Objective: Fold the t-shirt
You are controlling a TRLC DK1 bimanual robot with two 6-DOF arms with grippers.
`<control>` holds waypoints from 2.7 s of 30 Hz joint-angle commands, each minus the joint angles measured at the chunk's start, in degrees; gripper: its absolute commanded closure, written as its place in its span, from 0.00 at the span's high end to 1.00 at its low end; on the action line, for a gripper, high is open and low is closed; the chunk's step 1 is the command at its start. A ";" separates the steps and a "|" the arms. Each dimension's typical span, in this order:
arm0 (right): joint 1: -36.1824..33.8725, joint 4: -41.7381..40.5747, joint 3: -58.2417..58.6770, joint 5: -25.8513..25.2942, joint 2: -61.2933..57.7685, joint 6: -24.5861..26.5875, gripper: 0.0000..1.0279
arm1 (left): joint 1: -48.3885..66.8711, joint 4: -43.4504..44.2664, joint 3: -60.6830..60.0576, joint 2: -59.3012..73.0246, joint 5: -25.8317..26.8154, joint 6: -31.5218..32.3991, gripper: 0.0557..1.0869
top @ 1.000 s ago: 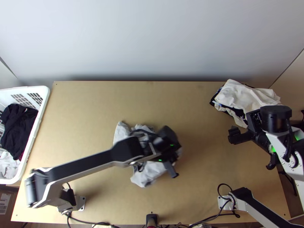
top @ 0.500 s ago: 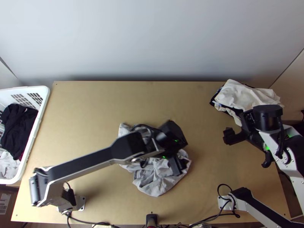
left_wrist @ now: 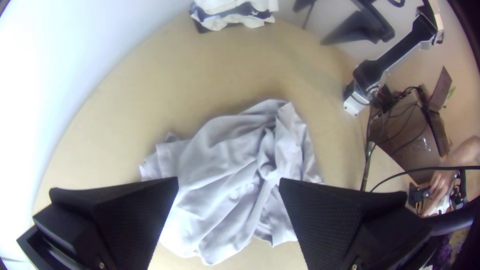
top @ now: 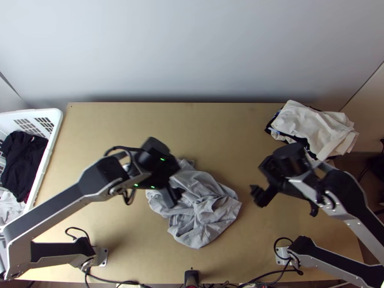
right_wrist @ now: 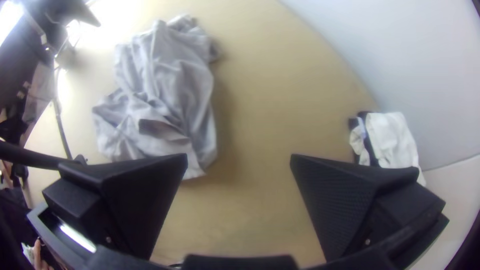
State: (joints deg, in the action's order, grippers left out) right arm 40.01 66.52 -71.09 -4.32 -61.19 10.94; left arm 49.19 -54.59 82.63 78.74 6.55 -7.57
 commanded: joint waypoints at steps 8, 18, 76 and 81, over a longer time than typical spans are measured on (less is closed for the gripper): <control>9.47 -12.56 4.29 12.23 -10.18 -2.94 0.93 | -9.55 -1.22 -9.07 -3.51 0.05 0.10 0.95; 17.03 -13.96 4.47 15.48 -16.86 -3.64 0.90 | -10.69 2.03 -8.71 3.00 0.05 0.10 0.95; 3.15 -10.27 -13.72 11.08 -22.48 0.40 0.03 | -22.03 0.18 8.51 4.49 3.30 -0.95 0.03; 1.21 -8.07 -18.91 9.33 -20.73 1.19 0.03 | -25.19 -0.17 12.64 1.33 3.30 -0.78 0.03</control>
State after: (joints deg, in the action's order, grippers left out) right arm 44.29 55.11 -82.61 6.96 -83.26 12.01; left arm 27.92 -54.00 90.08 84.05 9.82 -8.80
